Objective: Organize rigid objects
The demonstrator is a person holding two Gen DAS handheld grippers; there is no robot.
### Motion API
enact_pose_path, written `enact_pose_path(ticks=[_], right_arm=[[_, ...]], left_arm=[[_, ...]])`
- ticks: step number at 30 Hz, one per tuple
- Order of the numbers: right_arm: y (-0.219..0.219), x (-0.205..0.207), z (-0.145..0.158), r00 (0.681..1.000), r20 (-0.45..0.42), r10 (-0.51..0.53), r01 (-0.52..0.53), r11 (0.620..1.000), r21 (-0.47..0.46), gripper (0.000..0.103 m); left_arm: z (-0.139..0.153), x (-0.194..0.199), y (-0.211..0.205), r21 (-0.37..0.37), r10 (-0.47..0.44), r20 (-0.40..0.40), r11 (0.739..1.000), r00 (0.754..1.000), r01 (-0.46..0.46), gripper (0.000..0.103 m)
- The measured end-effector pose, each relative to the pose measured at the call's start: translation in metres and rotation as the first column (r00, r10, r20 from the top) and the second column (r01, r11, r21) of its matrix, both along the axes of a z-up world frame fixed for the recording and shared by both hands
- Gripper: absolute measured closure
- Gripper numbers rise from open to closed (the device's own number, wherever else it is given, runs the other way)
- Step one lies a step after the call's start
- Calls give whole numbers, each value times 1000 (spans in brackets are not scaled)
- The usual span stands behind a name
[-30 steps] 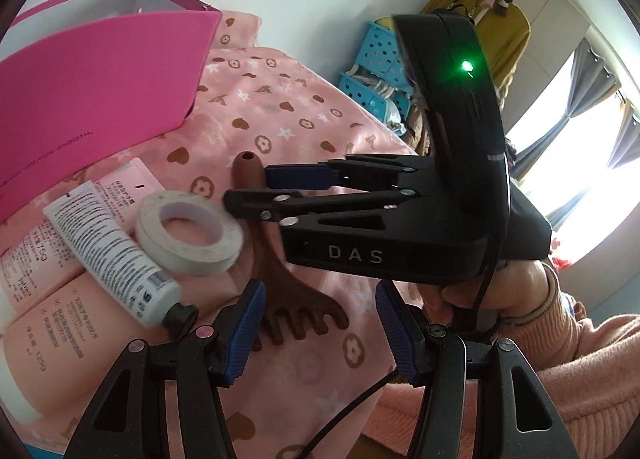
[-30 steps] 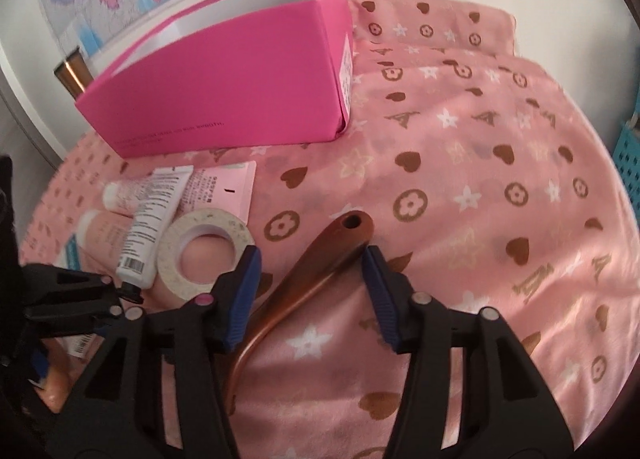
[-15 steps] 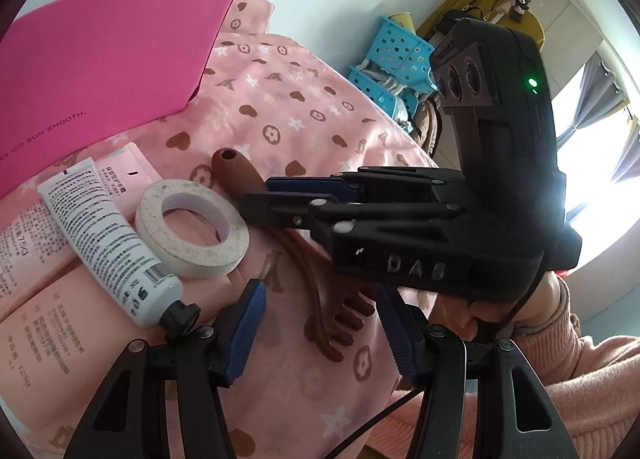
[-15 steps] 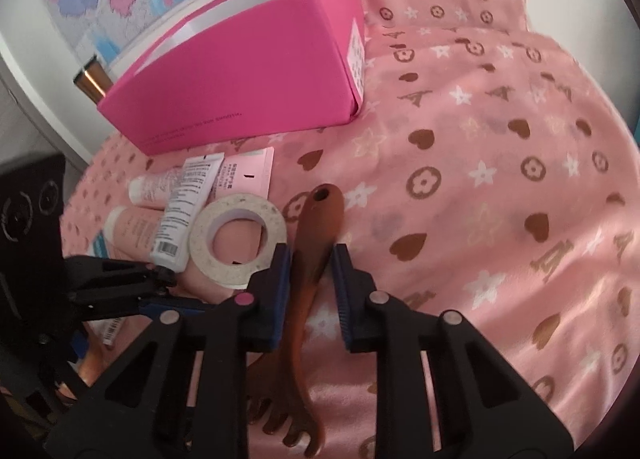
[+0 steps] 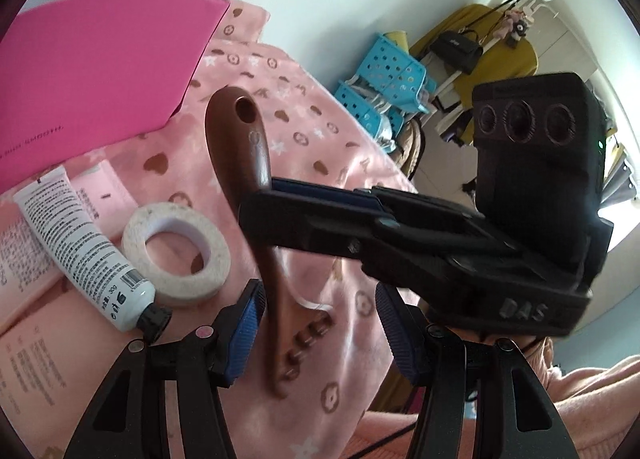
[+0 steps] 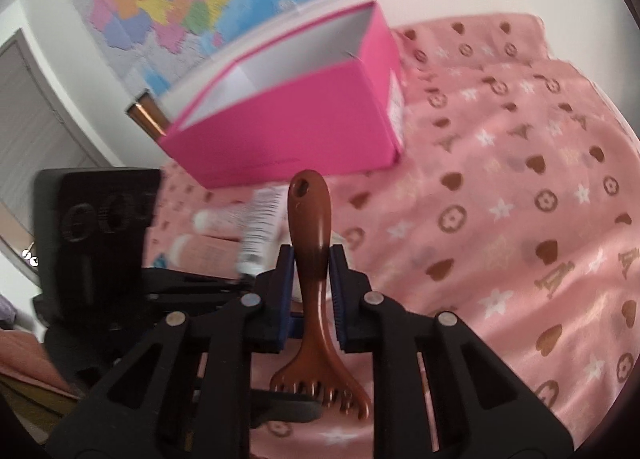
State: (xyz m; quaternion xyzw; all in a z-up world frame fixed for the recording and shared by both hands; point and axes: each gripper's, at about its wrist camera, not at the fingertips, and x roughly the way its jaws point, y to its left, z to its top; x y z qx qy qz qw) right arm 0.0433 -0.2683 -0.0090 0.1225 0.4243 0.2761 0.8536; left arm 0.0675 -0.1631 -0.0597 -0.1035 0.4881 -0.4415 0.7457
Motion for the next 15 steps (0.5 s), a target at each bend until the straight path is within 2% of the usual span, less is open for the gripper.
enact_pose_path(ticks=[4,9,12,15], right_arm=[[7,1,11,999,26,25,-26,1000,10,85],[12,10,31,996,71,54,-57,998,40,98],[19,21,45,991,101,89,-97,993,74,98],[28,36,44,990,94,109,-118,989,95,98]], left_arm=[[11,-1,2,6,7,42,1000,999,-7,54],[36,2,16,-8,42,101,999,994,-41,55],[54,9,22,-15,59,150,998,987,-58,55],[65,17,27,-50,49,171,998,984,-41,55]])
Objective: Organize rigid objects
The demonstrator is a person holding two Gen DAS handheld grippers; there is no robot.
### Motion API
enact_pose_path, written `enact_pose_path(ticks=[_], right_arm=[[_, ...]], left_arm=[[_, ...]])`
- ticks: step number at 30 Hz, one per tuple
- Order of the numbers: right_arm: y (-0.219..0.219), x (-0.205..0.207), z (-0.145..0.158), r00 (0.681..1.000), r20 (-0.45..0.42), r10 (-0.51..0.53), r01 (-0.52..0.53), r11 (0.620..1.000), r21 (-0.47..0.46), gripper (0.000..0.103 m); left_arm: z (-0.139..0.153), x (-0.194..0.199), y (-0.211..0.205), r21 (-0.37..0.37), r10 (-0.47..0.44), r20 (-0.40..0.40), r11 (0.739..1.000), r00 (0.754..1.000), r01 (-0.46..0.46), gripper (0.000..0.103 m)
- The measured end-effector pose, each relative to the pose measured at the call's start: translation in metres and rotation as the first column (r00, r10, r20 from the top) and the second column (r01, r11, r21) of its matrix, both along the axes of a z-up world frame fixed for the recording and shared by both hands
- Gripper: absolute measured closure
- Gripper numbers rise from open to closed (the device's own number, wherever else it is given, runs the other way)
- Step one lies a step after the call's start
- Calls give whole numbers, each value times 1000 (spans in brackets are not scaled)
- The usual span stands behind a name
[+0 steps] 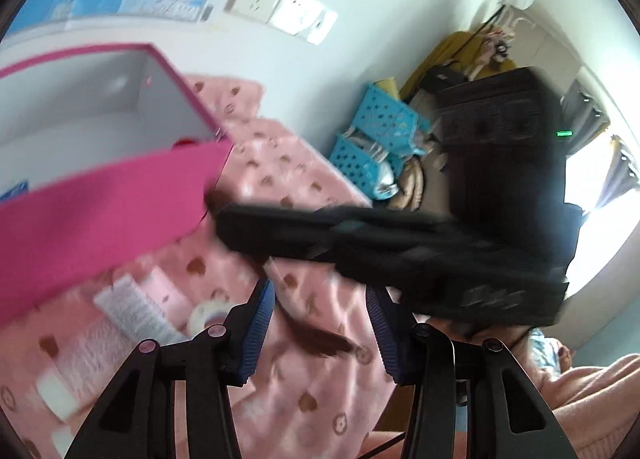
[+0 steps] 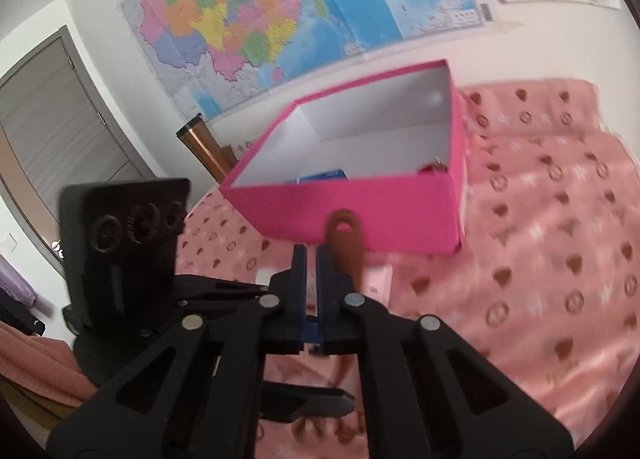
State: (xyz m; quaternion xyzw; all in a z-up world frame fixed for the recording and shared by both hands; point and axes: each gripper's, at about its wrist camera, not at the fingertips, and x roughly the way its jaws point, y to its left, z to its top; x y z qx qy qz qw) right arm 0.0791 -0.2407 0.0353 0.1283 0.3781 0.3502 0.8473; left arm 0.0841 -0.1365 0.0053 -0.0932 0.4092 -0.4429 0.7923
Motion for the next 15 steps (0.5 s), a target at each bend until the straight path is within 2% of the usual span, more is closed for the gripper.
enact_pose_path(ticks=[3,6,7,9,12,15], right_arm=[[2,16,-15,999,-47,-4,5,1000,15,95],[-16,19,-27,995,-74,-69,69,998,-7,92],[-27,18,-30,992,-80,-102,100,995,-27,89],[-40,17,-35,988,-92,-128,121,990,-77,66],[-47,18,-48,981,-113,-156,131,971,-200,63],[-43,23,-62,981,-132,-140,100,958,-270,63]], left_arm=[[-6,11,-2,37,24,-6,999,1000,-24,55],[-26,17,4,42,30,-75,999,997,-27,55],[-31,16,5,49,30,-84,998,996,-26,55],[-38,17,3,60,25,-101,998,995,-19,55],[-41,16,-4,69,19,-100,998,995,-12,55],[-41,13,-12,108,29,-80,994,996,-20,55]])
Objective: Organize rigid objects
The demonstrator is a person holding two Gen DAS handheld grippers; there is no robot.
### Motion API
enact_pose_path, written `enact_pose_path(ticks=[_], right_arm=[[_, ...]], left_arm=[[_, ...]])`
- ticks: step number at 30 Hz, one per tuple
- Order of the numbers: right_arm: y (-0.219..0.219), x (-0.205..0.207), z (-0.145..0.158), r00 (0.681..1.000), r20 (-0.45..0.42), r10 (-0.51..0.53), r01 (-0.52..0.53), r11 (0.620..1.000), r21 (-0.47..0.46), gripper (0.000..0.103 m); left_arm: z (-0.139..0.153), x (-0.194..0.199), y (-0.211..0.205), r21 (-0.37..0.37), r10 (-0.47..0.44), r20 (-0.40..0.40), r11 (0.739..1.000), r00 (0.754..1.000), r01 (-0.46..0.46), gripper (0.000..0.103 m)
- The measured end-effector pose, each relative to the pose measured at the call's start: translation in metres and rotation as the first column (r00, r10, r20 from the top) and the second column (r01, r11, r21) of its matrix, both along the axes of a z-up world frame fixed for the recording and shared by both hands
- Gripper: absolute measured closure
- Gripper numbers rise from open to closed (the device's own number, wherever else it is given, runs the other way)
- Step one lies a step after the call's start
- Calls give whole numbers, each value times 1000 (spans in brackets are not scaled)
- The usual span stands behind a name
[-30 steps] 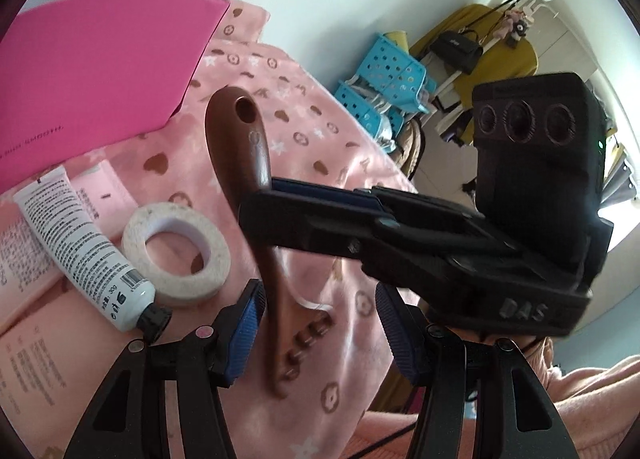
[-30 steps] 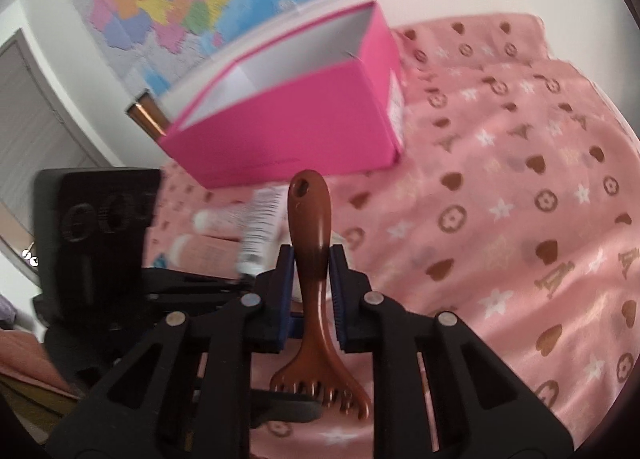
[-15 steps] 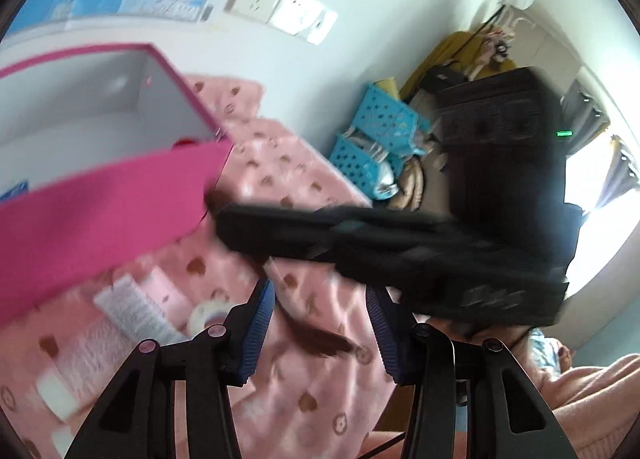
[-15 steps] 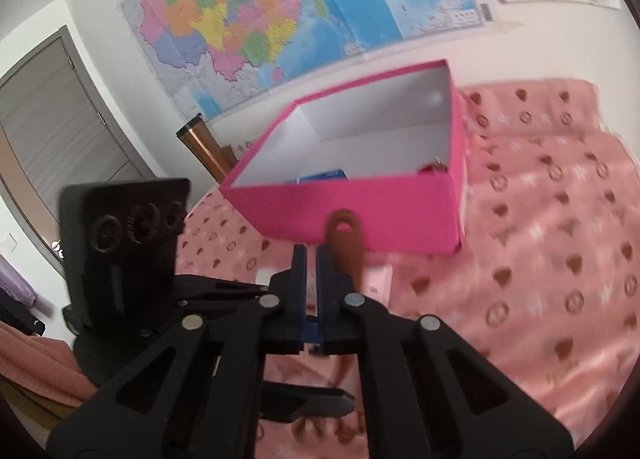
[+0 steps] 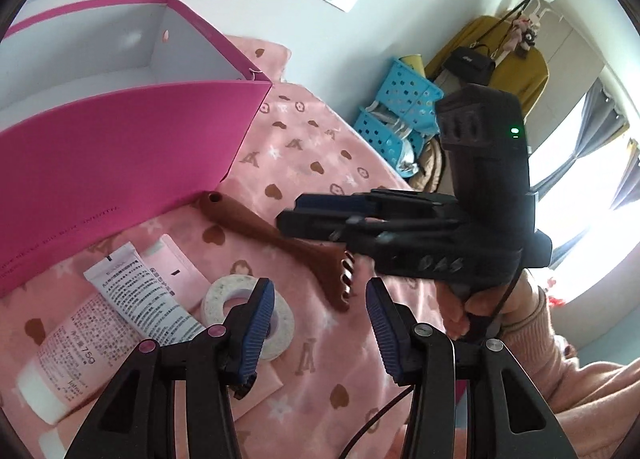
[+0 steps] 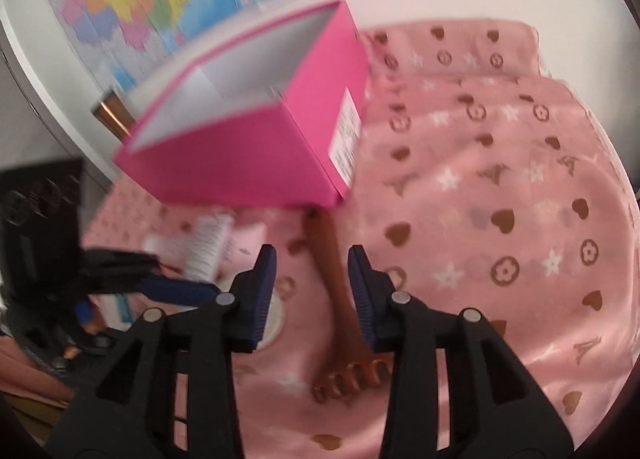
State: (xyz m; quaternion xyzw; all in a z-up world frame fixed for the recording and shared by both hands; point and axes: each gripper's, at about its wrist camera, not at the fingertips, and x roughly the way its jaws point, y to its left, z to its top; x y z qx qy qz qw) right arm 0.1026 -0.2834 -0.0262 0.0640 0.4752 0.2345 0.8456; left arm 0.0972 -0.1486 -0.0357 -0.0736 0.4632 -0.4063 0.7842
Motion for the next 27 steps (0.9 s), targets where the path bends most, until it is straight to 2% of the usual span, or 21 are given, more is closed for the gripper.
enact_pose_path(ticks=[4,7,10,12,14,18,22,27], right_arm=[[17,9,-16,999,-12,44,-45,994,-95,63],[24,13,-23,997,-16,72,-73,990,-124,63],[28,12,-25,997,9,82,-79,979,-186,75],[28,11,-26,996,16,93,-88,977,-192,82],[27,10,-25,996,25,83,-77,979,-191,82],[11,4,-15,998,45,48,-43,995,-95,82],[2,-9,11,994,106,21,-22,1000,17,83],[4,-22,38,984,175,22,-35,997,74,83]], left_arm=[[-3,-5,-8,69,4,24,998,1000,-5,55],[-4,-10,-6,104,2,42,995,999,-6,55],[-3,-13,-8,126,1,57,992,998,-8,55],[-3,-14,-10,136,-1,65,991,998,-8,55],[-2,-15,-12,143,-3,77,990,997,-8,54],[1,-17,-11,134,-10,86,991,996,-1,53],[5,-16,-13,116,-20,98,993,995,9,53],[14,-10,-14,103,-10,125,995,992,-3,53]])
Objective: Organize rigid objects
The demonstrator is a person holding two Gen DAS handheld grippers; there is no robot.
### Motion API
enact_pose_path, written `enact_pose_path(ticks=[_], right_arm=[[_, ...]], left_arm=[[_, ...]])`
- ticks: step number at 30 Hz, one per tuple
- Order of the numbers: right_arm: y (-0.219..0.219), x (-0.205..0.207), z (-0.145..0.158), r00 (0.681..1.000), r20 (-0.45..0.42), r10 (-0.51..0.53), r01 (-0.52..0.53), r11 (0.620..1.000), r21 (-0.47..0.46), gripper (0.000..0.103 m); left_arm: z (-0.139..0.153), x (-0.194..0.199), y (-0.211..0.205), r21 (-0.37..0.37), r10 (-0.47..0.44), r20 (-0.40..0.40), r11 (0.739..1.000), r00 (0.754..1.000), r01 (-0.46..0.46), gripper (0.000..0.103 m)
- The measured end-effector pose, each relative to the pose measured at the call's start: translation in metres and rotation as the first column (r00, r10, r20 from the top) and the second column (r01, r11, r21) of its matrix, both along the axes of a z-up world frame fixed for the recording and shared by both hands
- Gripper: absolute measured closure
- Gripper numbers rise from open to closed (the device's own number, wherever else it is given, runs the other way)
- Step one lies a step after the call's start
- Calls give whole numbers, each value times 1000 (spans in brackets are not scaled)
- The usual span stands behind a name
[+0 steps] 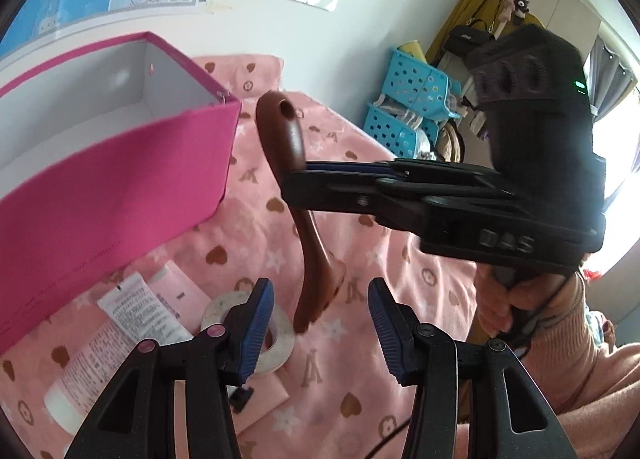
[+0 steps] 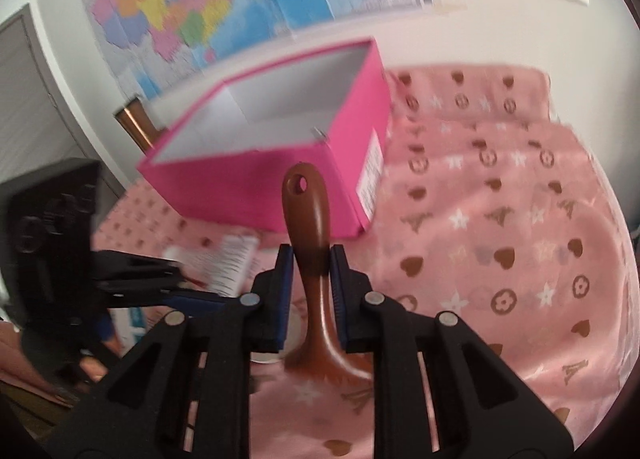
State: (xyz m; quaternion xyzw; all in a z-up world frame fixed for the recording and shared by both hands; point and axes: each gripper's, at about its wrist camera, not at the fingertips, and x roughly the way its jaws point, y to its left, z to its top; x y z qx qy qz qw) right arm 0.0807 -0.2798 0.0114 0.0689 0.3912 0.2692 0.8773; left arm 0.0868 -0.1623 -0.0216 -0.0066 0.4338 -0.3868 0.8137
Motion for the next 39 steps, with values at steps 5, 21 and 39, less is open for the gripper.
enact_pose_path(ticks=[5,21,39], right_arm=[[9,0,16,999,39,24,-26,999,34,83],[48,42,65,983,136,120,-136,984,119,97],[26,45,-67,973,-229,23,-13,999,48,59]], left_arm=[[11,4,8,-5,31,41,1000,999,-31,53],[70,30,35,-35,109,178,994,978,-104,59],[-9,38,124,44,331,-9,943,943,-331,49]])
